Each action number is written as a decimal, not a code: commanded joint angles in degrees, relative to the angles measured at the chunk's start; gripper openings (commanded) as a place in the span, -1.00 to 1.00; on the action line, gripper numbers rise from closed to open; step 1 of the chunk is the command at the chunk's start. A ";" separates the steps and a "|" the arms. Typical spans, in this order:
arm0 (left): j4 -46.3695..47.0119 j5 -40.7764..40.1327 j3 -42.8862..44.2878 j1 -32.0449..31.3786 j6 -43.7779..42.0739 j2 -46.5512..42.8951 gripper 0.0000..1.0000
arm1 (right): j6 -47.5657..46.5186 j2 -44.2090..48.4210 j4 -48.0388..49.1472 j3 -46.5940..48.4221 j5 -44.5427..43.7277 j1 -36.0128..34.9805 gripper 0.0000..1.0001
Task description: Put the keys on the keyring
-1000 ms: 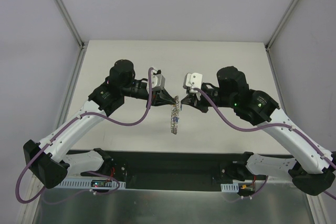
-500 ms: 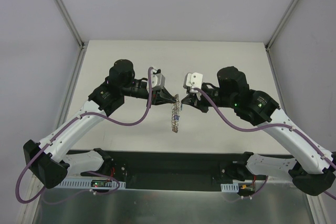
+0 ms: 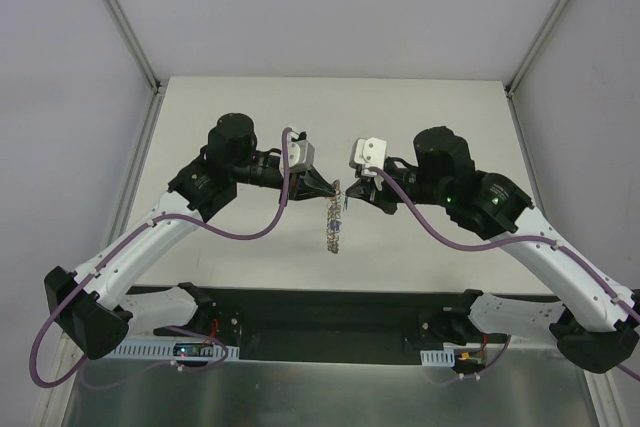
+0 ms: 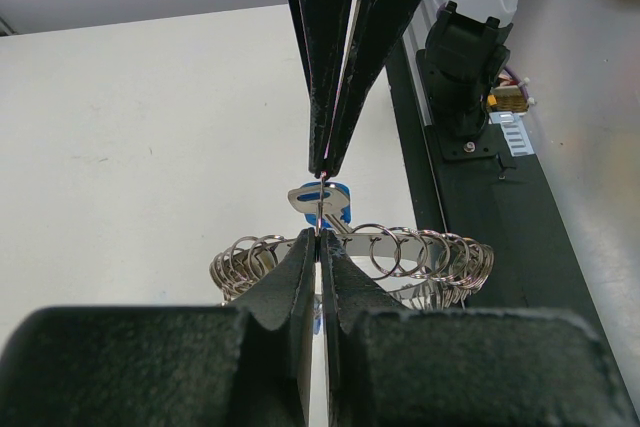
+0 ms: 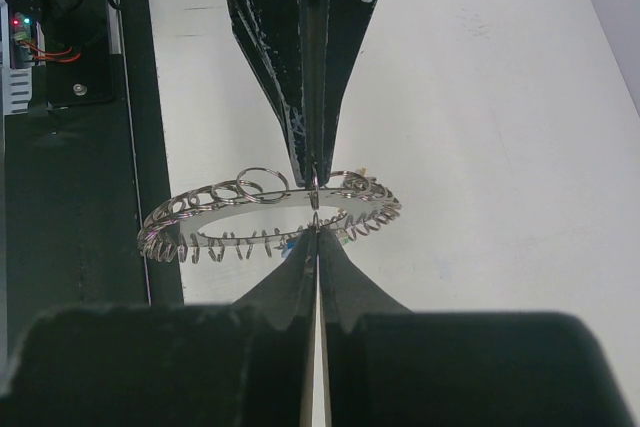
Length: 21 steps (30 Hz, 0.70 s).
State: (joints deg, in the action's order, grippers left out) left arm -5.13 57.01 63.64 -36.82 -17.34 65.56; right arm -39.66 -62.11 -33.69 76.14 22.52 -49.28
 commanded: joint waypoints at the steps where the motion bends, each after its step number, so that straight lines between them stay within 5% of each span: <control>1: 3.63 3.19 2.46 -0.54 -0.50 -0.78 -1.00 | 0.11 0.67 1.61 0.59 1.03 -0.29 -0.98; 21: 3.72 5.74 3.60 -0.53 -0.67 0.18 -1.00 | -0.33 0.15 1.88 1.12 1.38 -0.29 -0.98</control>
State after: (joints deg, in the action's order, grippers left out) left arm -5.10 58.70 63.94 -36.82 -17.37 66.00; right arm -39.72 -62.13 -33.69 76.16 22.96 -49.28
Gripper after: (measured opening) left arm 0.008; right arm 0.016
